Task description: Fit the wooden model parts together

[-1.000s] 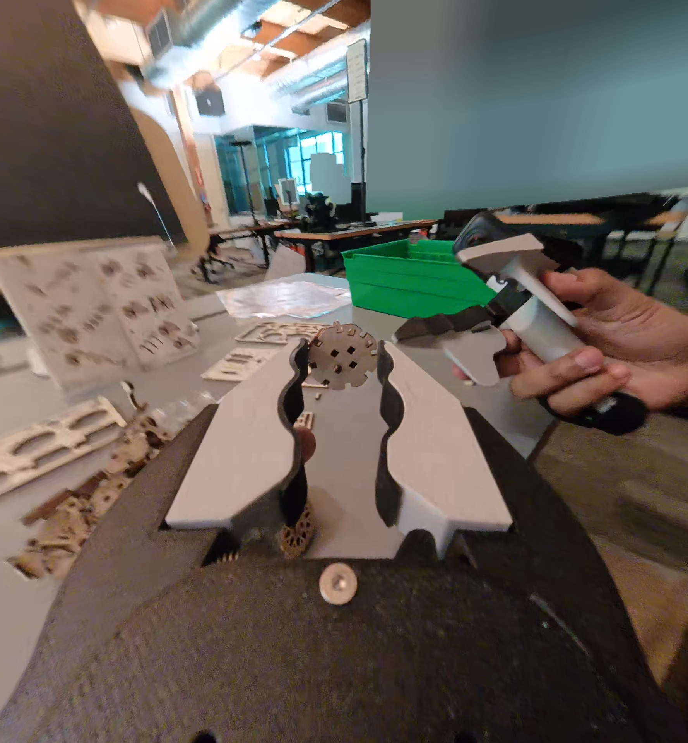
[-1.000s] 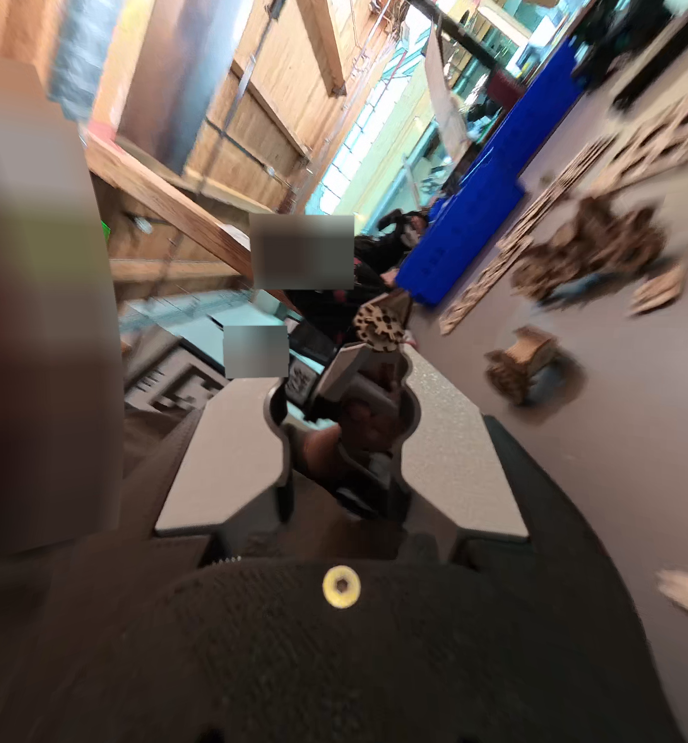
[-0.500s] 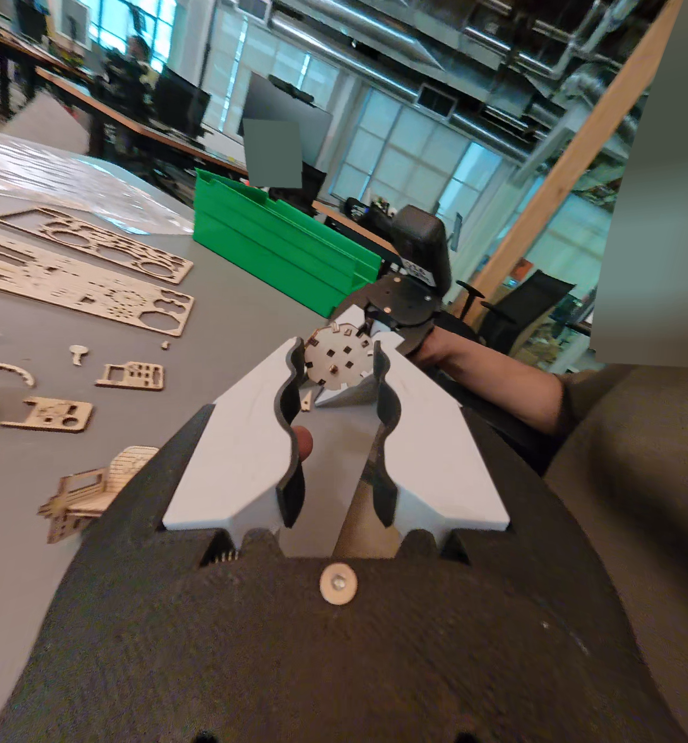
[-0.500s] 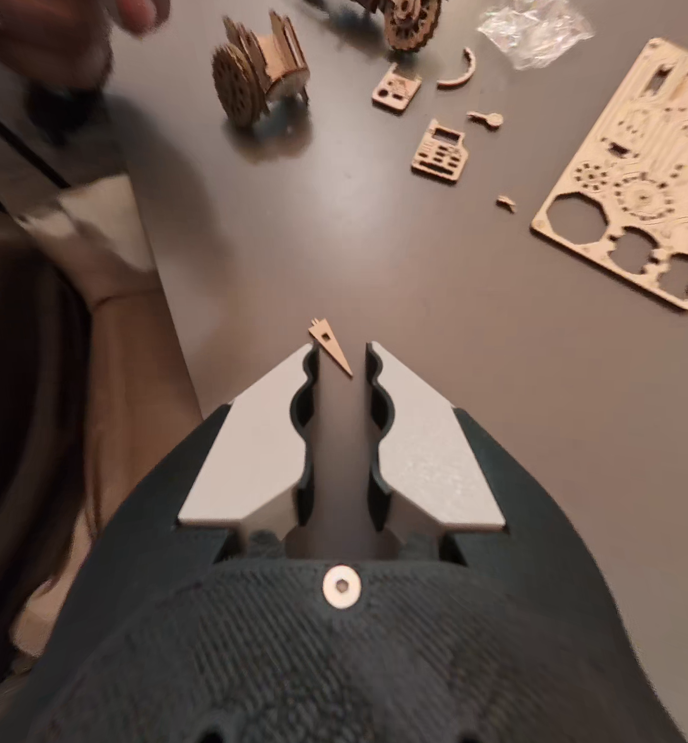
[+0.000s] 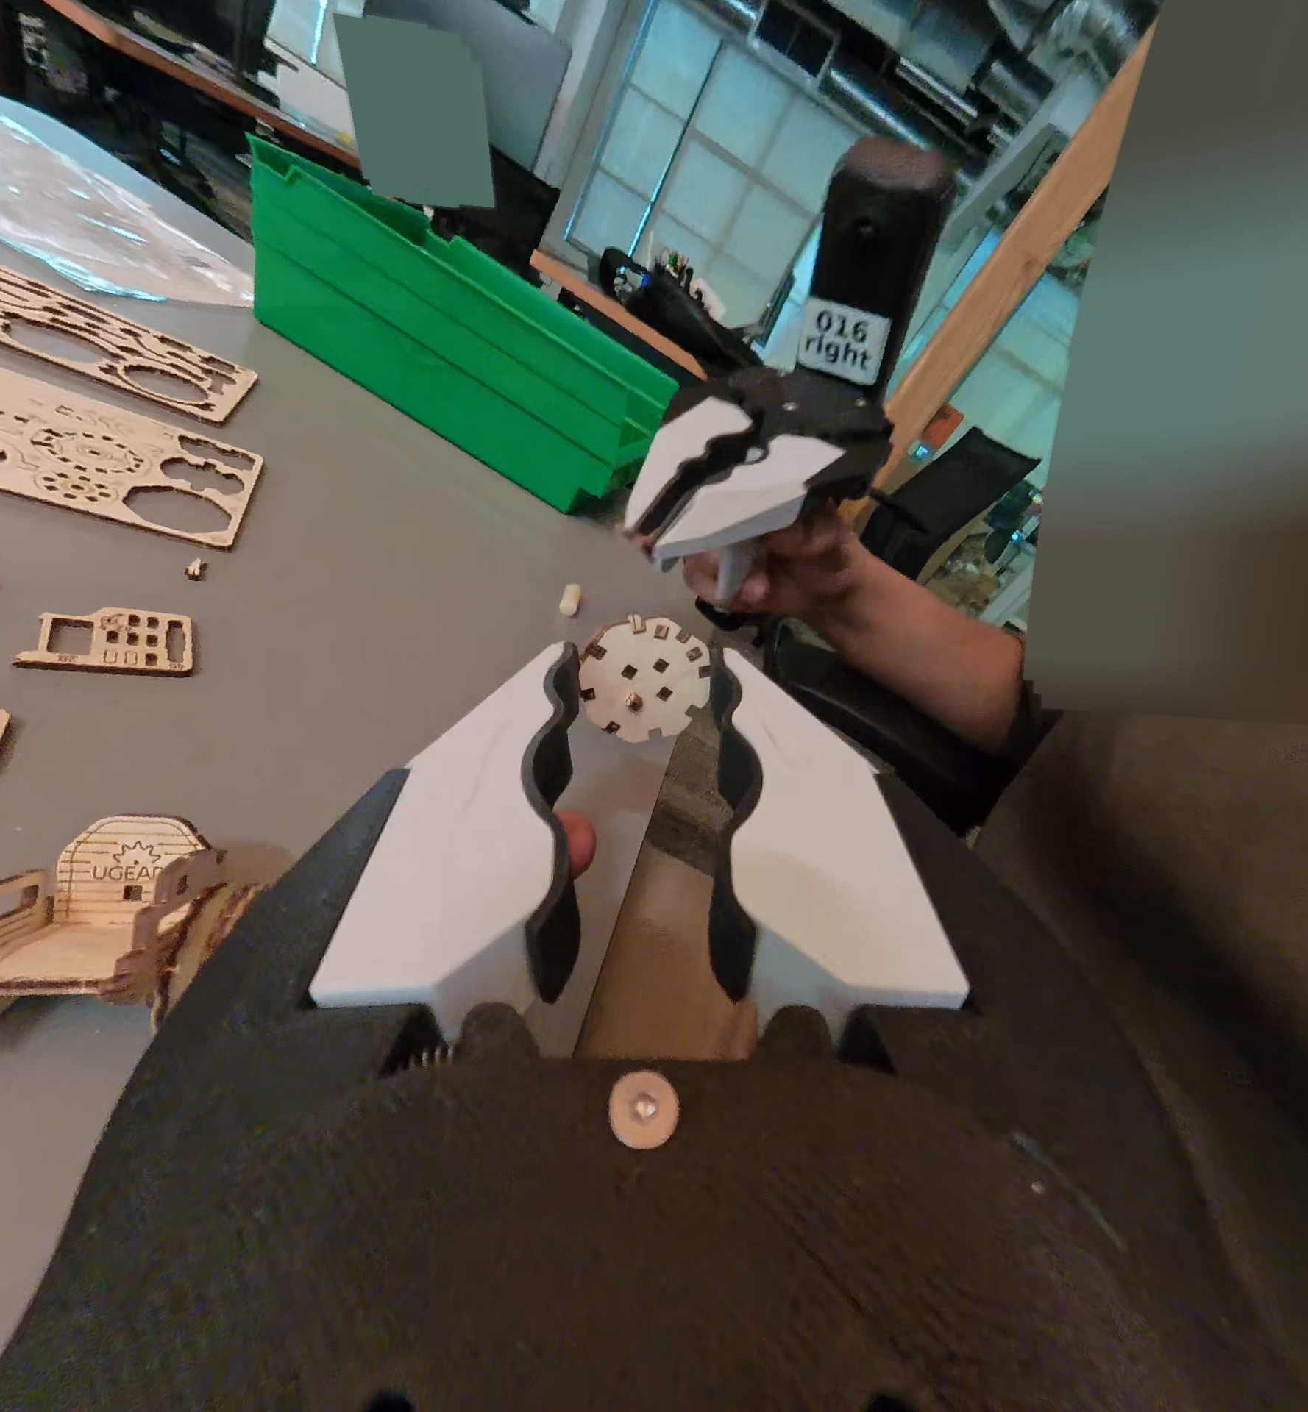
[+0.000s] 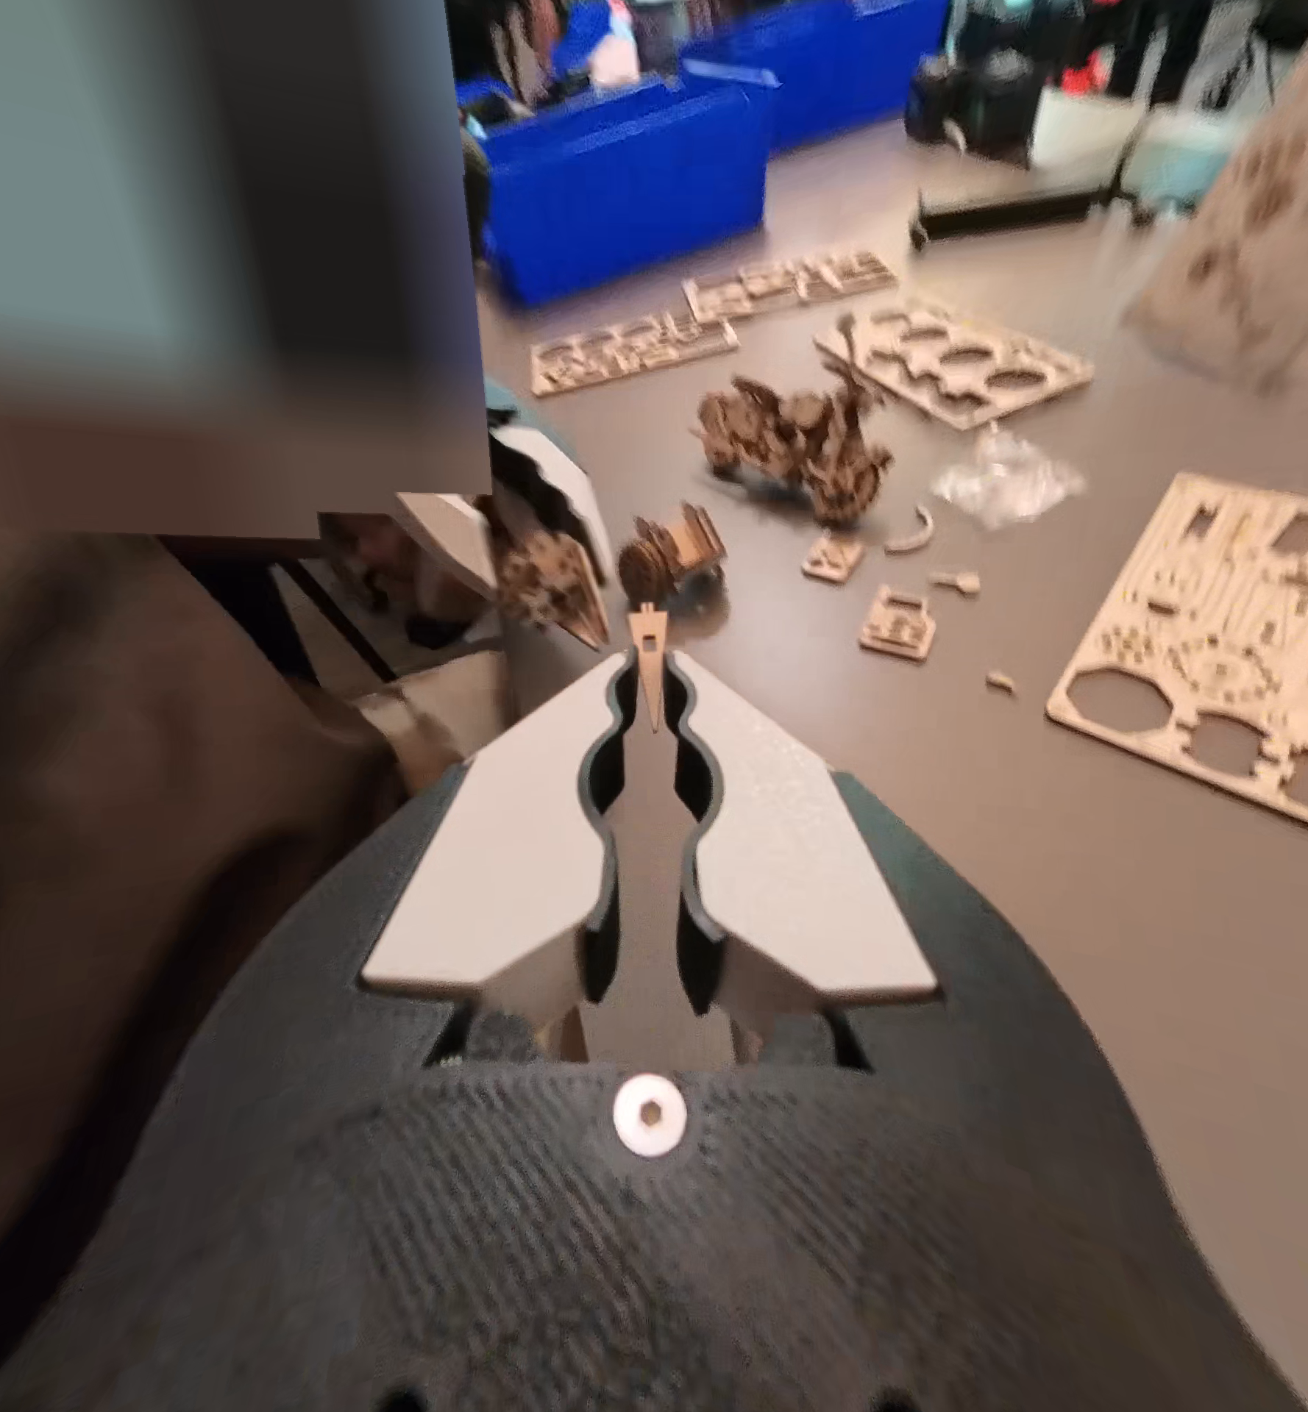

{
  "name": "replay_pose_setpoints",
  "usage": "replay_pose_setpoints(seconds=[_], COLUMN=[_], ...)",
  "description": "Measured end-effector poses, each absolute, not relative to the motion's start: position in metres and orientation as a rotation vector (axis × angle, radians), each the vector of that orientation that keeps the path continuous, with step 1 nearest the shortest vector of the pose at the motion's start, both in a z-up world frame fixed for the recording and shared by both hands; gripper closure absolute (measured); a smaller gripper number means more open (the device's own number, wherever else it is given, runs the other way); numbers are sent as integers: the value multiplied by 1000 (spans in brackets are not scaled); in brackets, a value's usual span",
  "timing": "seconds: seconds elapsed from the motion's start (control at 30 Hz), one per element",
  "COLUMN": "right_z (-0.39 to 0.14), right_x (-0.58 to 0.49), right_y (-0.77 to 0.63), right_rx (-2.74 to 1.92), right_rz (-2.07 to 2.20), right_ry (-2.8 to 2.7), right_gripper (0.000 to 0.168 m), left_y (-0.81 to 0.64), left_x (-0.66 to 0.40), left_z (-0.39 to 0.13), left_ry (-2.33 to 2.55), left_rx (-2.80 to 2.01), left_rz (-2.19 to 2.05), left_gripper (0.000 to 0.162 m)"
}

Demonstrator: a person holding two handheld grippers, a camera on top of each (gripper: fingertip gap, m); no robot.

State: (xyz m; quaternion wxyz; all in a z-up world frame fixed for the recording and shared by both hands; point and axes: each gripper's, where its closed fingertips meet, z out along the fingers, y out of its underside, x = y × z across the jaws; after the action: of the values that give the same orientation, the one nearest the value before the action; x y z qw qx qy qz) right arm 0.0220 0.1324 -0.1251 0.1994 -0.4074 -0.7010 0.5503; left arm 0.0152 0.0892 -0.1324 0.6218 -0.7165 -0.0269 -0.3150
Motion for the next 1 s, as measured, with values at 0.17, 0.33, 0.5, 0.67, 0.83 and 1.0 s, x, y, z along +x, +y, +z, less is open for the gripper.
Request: replay_pose_setpoints(seconds=[0.17,0.33,0.5,0.67,0.83,1.0], right_z=[-132,-135,-137,-139,-132,-126], right_x=[32,33,35,38,45,51], right_y=[102,95,91,87,80,76], right_rx=[-927,-960,-1110,-1154,-1074,-1018], right_rz=[1432,1494,1638,1723,1800,1843], right_ry=[-2099,-2133,-2155,-2177,-2195,-2205], right_gripper=[164,164,164,164,164,164], left_y=[88,86,85,83,79,75], left_x=[30,42,44,48,54,61], left_z=[-142,-145,-148,-146,-140,-133], left_ry=[51,126,177,198,218,237], left_rx=[-1712,-1725,-1739,-1727,-1696,-1658], left_rz=[-685,-676,-613,-628,-680,-733], left_gripper=[131,131,131,131,131,131])
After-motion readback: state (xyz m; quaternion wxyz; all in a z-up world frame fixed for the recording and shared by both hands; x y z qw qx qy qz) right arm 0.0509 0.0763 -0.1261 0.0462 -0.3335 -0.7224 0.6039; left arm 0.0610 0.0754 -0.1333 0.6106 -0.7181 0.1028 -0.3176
